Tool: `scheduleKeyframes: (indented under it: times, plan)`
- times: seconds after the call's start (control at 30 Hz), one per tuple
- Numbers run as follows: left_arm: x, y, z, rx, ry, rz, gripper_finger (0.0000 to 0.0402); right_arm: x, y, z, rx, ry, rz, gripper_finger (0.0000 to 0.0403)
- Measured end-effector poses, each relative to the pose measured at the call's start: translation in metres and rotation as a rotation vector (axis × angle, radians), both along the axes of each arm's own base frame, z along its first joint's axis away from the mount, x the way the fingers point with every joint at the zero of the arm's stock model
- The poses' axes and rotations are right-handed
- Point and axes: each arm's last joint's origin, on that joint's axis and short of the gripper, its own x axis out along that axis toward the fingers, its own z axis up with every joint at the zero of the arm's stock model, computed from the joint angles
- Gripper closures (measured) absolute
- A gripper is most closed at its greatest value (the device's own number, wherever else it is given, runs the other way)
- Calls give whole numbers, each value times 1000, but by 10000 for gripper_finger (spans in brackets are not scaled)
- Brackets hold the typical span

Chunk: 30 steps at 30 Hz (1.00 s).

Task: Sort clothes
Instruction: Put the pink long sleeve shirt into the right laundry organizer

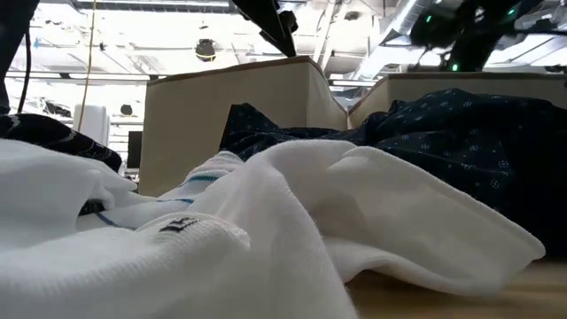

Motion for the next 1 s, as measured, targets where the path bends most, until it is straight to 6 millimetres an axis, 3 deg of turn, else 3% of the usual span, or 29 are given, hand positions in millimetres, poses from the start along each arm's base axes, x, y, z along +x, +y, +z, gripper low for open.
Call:
scheduleKeyframes:
  times: [0.23,0.53,1.0]
  plan:
    - [1,0,1,3,-14,-3,178,11,15,20,-107,-170,109,171]
    - [2,0,1,1,-21,1,178,34,24,36,-240,-335,236,170]
    - [3,0,1,-1,-29,2,178,56,-11,8,-252,-231,165,194]
